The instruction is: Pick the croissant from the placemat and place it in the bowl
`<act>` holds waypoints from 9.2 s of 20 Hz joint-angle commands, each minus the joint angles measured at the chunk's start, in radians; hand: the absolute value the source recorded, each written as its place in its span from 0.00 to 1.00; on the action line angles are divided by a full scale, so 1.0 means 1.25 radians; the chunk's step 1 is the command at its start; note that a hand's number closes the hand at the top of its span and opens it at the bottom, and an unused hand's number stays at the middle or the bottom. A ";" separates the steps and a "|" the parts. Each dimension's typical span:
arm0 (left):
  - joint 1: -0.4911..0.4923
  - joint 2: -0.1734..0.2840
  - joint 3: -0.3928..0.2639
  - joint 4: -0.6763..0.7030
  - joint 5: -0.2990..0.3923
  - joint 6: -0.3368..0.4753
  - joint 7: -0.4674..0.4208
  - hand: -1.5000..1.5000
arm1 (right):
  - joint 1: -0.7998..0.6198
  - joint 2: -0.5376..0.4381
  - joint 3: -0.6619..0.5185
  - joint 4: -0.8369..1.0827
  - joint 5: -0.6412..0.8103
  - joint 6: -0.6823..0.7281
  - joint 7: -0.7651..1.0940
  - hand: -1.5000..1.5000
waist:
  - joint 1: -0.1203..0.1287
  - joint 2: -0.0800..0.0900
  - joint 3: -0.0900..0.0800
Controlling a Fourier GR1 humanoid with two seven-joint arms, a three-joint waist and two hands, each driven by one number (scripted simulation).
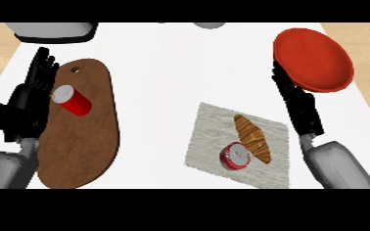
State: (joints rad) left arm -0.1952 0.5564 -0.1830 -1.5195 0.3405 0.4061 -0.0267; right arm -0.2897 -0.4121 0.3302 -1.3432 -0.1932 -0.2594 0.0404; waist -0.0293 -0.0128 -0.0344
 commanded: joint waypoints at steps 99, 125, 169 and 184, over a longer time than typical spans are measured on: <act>-0.014 -0.125 0.024 -0.036 -0.252 -0.089 0.134 0.50 | -0.494 0.328 -0.016 0.538 0.520 -0.096 0.211 1.00 | 0.049 -0.001 0.027; -0.019 -0.166 0.060 -0.023 -0.293 -0.109 0.124 0.50 | -0.375 0.034 -0.210 0.359 0.571 -0.375 0.288 1.00 | 0.029 0.016 0.029; -0.064 -0.195 0.091 -0.010 -0.322 -0.140 0.136 0.50 | -0.362 -0.220 -0.716 0.889 0.237 -0.104 -0.445 0.00 | 0.046 0.023 0.031; 0.031 -0.209 0.125 -0.116 -0.342 -0.171 0.163 0.50 | -0.143 -0.178 -0.715 0.762 0.130 0.152 -0.592 0.00 | 0.025 0.009 0.027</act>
State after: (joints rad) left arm -0.2100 0.3014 -0.0350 -1.5949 -0.0796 0.2032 0.1637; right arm -0.5203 -0.6624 -0.5899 -0.3207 -0.0123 -0.1000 -0.6991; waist 0.0056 0.0019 0.0010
